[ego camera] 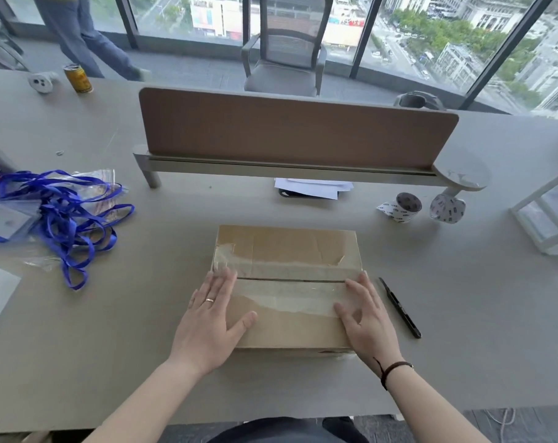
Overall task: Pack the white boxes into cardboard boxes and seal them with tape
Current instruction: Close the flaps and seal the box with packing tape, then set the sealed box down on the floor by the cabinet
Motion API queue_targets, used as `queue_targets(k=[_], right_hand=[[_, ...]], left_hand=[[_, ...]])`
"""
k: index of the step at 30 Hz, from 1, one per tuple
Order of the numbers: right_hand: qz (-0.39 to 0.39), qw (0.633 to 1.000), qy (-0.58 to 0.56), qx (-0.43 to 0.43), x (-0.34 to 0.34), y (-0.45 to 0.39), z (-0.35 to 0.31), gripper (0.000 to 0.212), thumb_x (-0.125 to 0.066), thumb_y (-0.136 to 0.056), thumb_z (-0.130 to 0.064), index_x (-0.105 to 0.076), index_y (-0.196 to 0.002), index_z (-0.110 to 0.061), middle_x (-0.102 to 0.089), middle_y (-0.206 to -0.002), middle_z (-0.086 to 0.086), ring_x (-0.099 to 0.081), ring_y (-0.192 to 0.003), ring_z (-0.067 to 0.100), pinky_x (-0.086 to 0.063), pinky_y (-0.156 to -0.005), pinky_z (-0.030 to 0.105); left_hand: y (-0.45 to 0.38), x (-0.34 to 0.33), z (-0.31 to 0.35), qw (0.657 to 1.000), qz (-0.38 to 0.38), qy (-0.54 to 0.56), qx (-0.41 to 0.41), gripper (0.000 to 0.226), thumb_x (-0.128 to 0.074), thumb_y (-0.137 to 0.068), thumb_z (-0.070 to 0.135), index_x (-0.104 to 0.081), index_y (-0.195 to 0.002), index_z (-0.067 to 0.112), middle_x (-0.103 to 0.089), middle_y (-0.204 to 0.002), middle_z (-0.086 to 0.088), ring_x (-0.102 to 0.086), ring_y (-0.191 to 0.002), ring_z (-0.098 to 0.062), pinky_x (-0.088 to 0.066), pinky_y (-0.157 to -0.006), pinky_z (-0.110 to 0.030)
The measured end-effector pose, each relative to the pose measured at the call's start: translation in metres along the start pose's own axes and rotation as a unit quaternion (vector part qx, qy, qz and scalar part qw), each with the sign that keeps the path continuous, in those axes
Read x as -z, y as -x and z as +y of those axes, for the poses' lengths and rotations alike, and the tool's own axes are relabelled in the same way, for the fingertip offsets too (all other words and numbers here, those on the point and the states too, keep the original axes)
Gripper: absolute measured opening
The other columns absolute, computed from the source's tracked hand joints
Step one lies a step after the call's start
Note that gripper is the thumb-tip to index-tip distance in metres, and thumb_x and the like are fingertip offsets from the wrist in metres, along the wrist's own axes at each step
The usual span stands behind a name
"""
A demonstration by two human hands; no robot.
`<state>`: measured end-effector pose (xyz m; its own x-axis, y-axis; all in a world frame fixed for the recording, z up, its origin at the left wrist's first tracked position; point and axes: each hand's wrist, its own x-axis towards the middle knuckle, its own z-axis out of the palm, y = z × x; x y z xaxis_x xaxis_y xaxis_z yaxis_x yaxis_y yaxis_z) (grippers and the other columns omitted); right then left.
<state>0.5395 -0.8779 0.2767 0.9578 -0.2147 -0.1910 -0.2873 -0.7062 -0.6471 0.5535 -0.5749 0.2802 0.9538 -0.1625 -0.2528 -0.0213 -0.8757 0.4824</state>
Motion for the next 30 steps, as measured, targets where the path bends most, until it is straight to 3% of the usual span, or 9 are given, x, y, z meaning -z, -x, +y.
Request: queue_targets(k=[3,5,8,10,12,14,16,23,30], right_hand=[[0.008,0.976,-0.158,-0.150,0.001,0.011,-0.004,0.083,-0.071,-0.086,-0.055,-0.030,-0.155,-0.034,-0.032,-0.159,-0.016,-0.032,-0.147,0.010,-0.031,-0.115,0.032],[-0.016,0.954,-0.207,-0.217,0.001,0.012,-0.006,0.067,-0.072,-0.081,-0.063,-0.051,-0.138,-0.034,-0.060,-0.133,-0.015,-0.059,-0.120,0.014,-0.051,-0.097,0.037],[-0.061,0.930,-0.243,-0.270,0.007,0.011,-0.013,0.041,-0.072,-0.083,-0.061,-0.062,-0.112,-0.034,-0.069,-0.107,-0.006,-0.068,-0.097,0.019,-0.063,-0.071,0.043],[-0.081,0.911,-0.284,-0.288,0.011,0.009,-0.013,0.039,-0.075,-0.084,-0.054,-0.063,-0.111,-0.029,-0.071,-0.108,0.000,-0.069,-0.097,0.023,-0.064,-0.069,0.048],[-0.093,0.893,-0.321,-0.301,0.012,0.008,-0.013,0.041,-0.078,-0.083,-0.048,-0.064,-0.114,-0.025,-0.072,-0.109,0.005,-0.071,-0.096,0.026,-0.063,-0.074,0.054],[-0.099,0.883,-0.340,-0.309,0.012,0.006,-0.012,0.041,-0.080,-0.082,-0.044,-0.064,-0.114,-0.022,-0.072,-0.109,0.007,-0.071,-0.095,0.029,-0.061,-0.077,0.060],[-0.110,0.878,-0.345,-0.313,0.013,0.003,-0.010,0.041,-0.080,-0.082,-0.041,-0.064,-0.115,-0.022,-0.072,-0.109,0.008,-0.070,-0.097,0.030,-0.059,-0.080,0.063],[-0.136,0.870,-0.357,-0.314,0.013,-0.004,-0.002,0.035,-0.076,-0.087,-0.037,-0.065,-0.118,-0.028,-0.073,-0.112,0.005,-0.069,-0.103,0.030,-0.058,-0.083,0.063],[-0.114,0.874,-0.355,-0.313,0.010,-0.001,-0.004,0.038,-0.080,-0.084,-0.035,-0.062,-0.117,-0.029,-0.073,-0.111,0.002,-0.070,-0.099,0.024,-0.060,-0.086,0.057]], left_hand=[[0.013,-0.001,0.009,0.977,0.041,0.192,0.082,0.104,-0.059,-0.086,0.067,0.016,-0.155,0.045,0.013,-0.164,0.025,0.006,-0.150,0.002,-0.018,-0.121,-0.035],[0.013,-0.004,0.010,0.950,0.058,0.269,0.147,0.114,-0.072,-0.081,0.059,0.007,-0.159,0.034,0.004,-0.167,0.015,-0.005,-0.154,-0.009,-0.018,-0.121,-0.037],[0.007,-0.005,0.003,0.908,0.039,0.356,0.219,0.114,-0.081,-0.065,0.069,-0.021,-0.157,0.037,-0.035,-0.160,0.011,-0.036,-0.145,-0.015,-0.031,-0.120,-0.043],[0.003,-0.005,-0.004,0.876,0.008,0.411,0.254,0.098,-0.085,-0.058,0.068,-0.042,-0.143,0.046,-0.062,-0.135,0.017,-0.058,-0.126,-0.014,-0.047,-0.107,-0.046],[0.002,-0.001,-0.005,0.833,-0.043,0.479,0.272,0.075,-0.090,-0.058,0.059,-0.055,-0.124,0.054,-0.074,-0.112,0.016,-0.070,-0.106,-0.023,-0.058,-0.088,-0.052],[0.000,0.003,-0.006,0.800,-0.092,0.522,0.280,0.062,-0.090,-0.055,0.053,-0.062,-0.110,0.053,-0.077,-0.104,0.007,-0.074,-0.095,-0.032,-0.060,-0.079,-0.058],[-0.002,0.006,-0.008,0.783,-0.108,0.544,0.283,0.057,-0.089,-0.054,0.045,-0.067,-0.106,0.048,-0.078,-0.105,0.003,-0.074,-0.095,-0.032,-0.058,-0.081,-0.062],[-0.007,-0.003,-0.006,0.759,-0.060,0.575,0.299,0.046,-0.086,-0.074,0.037,-0.067,-0.115,0.038,-0.076,-0.109,-0.003,-0.072,-0.099,-0.032,-0.059,-0.076,-0.062],[-0.022,0.011,0.008,0.796,-0.052,0.537,0.275,0.040,-0.084,-0.078,0.034,-0.065,-0.113,0.034,-0.077,-0.103,0.004,-0.073,-0.096,-0.023,-0.061,-0.074,-0.059]])
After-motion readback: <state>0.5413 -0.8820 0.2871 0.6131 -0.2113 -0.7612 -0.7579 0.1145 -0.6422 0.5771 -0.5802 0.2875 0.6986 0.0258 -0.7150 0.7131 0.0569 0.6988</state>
